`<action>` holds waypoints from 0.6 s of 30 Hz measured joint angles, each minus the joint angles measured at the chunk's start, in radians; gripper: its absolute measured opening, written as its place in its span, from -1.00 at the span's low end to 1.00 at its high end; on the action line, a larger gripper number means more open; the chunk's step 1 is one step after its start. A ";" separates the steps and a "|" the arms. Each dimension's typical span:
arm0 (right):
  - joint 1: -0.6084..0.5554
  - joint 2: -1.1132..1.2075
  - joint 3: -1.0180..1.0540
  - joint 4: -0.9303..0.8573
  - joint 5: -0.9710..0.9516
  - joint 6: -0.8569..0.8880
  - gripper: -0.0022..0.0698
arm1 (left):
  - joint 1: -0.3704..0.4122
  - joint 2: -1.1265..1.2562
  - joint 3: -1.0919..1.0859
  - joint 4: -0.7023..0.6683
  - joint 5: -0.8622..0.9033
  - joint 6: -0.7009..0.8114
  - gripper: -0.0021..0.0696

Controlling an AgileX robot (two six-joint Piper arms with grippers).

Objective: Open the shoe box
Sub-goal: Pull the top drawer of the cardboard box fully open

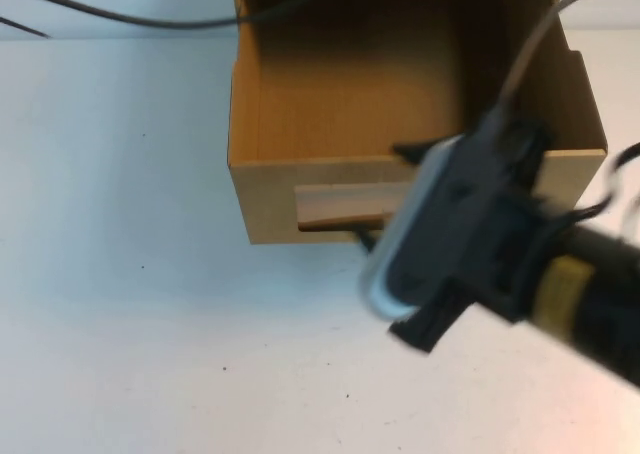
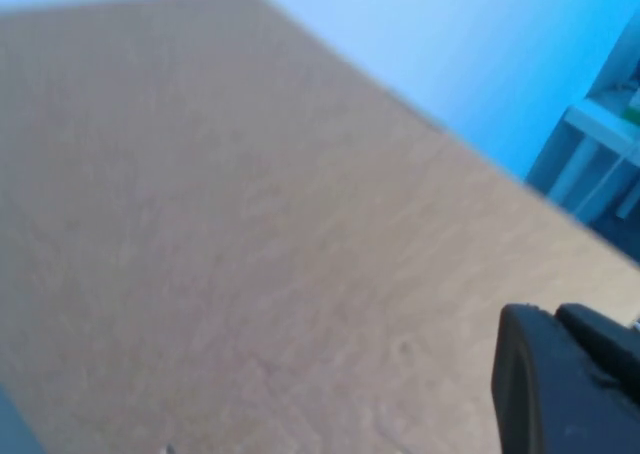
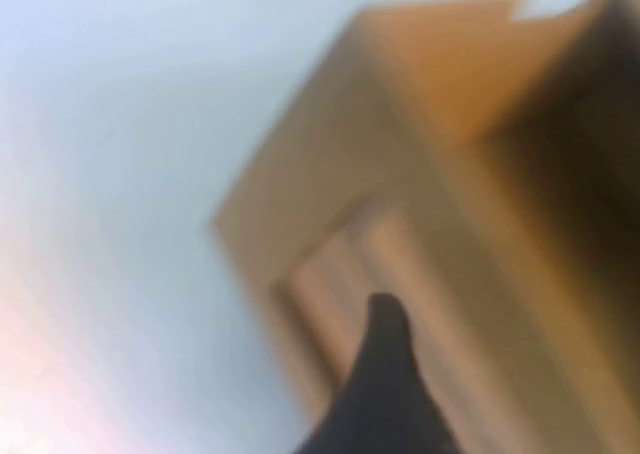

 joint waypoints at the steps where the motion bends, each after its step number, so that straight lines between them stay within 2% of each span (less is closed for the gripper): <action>1: 0.000 -0.031 0.000 -0.002 0.015 0.000 0.38 | 0.000 -0.029 0.000 0.018 0.006 -0.006 -0.96; 3: 0.000 -0.086 0.000 -0.002 0.056 0.000 0.17 | 0.000 -0.081 0.000 0.057 0.018 -0.025 -0.96; 5: 0.000 -0.138 0.000 -0.002 0.115 -0.002 -0.21 | 0.000 -0.140 0.000 0.108 0.033 -0.052 -0.96; 6: 0.000 -0.165 0.000 -0.002 0.145 -0.010 -0.46 | 0.000 -0.162 0.000 0.129 0.046 -0.062 -0.96; 8: 0.000 -0.214 0.000 0.007 0.192 -0.029 -0.76 | 0.004 -0.224 0.000 0.163 0.087 -0.074 -0.96; 10: 0.000 -0.258 0.000 0.024 0.228 -0.056 -0.88 | 0.004 -0.273 0.000 0.199 0.134 -0.083 -0.96; 14: 0.000 -0.328 0.000 0.178 0.271 -0.136 -0.95 | 0.004 -0.365 0.000 0.277 0.232 -0.087 -0.96; 18: 0.000 -0.390 0.041 0.461 0.328 -0.397 -0.97 | 0.004 -0.441 0.008 0.323 0.317 -0.091 -0.96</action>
